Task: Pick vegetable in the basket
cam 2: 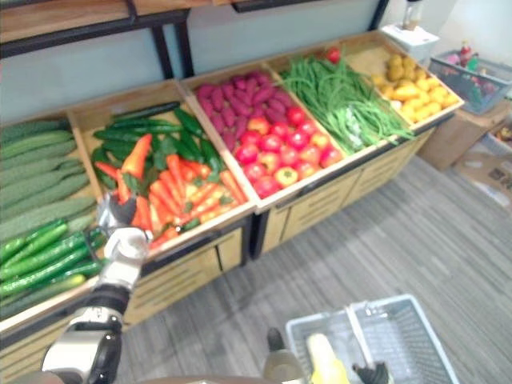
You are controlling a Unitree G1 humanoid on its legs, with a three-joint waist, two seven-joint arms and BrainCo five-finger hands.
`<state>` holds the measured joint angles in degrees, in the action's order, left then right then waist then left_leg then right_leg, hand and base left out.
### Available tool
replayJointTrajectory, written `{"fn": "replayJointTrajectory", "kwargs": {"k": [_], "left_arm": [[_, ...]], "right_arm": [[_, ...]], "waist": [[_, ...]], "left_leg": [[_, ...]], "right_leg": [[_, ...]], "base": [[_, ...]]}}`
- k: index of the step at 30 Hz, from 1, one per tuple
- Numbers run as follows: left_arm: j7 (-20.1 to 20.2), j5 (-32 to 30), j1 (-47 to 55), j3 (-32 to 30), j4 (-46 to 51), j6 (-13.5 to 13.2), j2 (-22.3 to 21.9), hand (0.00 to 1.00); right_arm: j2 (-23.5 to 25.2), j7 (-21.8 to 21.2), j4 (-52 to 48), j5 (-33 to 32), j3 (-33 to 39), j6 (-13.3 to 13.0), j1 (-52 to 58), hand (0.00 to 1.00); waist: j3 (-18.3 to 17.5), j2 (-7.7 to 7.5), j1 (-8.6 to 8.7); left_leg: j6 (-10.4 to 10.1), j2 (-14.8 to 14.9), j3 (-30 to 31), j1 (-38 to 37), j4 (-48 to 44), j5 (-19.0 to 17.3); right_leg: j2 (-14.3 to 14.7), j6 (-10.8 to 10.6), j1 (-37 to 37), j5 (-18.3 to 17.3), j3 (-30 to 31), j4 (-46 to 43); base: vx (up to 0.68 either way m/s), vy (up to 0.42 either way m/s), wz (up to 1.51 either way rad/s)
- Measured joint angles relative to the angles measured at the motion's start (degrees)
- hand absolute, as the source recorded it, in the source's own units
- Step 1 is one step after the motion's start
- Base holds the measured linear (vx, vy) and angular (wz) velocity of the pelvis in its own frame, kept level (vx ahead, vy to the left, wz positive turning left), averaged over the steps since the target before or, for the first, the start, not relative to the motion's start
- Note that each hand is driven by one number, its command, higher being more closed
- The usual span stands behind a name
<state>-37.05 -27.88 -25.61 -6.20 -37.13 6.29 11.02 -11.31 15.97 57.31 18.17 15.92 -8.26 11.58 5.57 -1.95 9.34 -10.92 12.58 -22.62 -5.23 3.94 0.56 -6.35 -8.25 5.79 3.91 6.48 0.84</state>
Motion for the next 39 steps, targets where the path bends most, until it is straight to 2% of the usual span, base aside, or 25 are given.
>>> {"fn": "replayJointTrajectory", "kwargs": {"k": [8,13,19,23,33,39], "left_arm": [[-0.15,-2.48,1.45,3.12,7.75,-0.14,-0.04,1.00],[1.33,-2.78,3.51,4.65,12.08,-1.33,-0.03,1.00],[2.70,-4.88,7.34,6.45,17.00,-2.74,0.47,1.00],[4.53,-5.02,11.28,7.80,22.45,-4.99,1.01,1.00],[8.76,-7.16,17.53,10.67,30.03,-10.92,6.26,1.00],[11.03,-7.04,19.26,12.69,30.93,-12.79,7.94,1.00]], "right_arm": [[0.45,-0.02,-0.05,0.00,2.38,0.36,-0.04,1.00],[0.23,-0.08,-0.14,0.04,4.00,0.53,-0.35,1.00],[-2.38,-0.21,-0.26,1.91,4.05,0.56,-1.39,1.00],[-5.15,-0.38,-0.68,2.28,4.06,0.57,-2.09,1.00],[-11.71,-2.39,-0.69,4.65,3.94,0.56,-4.32,1.00],[-14.28,-2.57,-0.68,6.53,3.83,0.54,-5.65,1.00]], "waist": [[-0.47,-0.29,-0.94],[-0.55,-0.15,-1.75],[-1.18,0.44,-1.96],[-1.54,1.01,-2.33],[-2.04,1.76,-3.31],[-2.16,1.83,-3.29]], "left_leg": [[0.02,-0.10,0.86,0.04,0.22,0.17],[0.11,-0.51,1.32,0.14,0.46,0.23],[0.41,-1.49,1.83,0.14,0.46,0.21],[0.63,-1.81,2.36,0.27,0.46,0.13],[0.75,-1.88,2.62,0.56,0.43,0.05],[0.82,-1.87,2.57,0.44,-0.07,-0.09]], "right_leg": [[-0.11,0.00,-0.36,0.00,-0.67,0.07],[-0.53,-0.01,-0.57,0.00,-1.12,0.30],[-1.63,-0.16,-0.90,-0.08,-1.47,0.37],[-2.00,-0.43,-1.00,-0.19,-1.84,0.30],[-2.05,-0.50,-0.86,-0.24,-2.00,0.30],[-2.05,-0.49,-0.98,-0.24,-1.75,0.09]], "base": [[0.01,-0.007,0.03],[0.01,-0.001,0.04],[-0.01,0.009,0.05],[-0.01,-0.003,0.05],[0.00,-0.002,0.01],[0.00,-0.002,-0.01]]}}
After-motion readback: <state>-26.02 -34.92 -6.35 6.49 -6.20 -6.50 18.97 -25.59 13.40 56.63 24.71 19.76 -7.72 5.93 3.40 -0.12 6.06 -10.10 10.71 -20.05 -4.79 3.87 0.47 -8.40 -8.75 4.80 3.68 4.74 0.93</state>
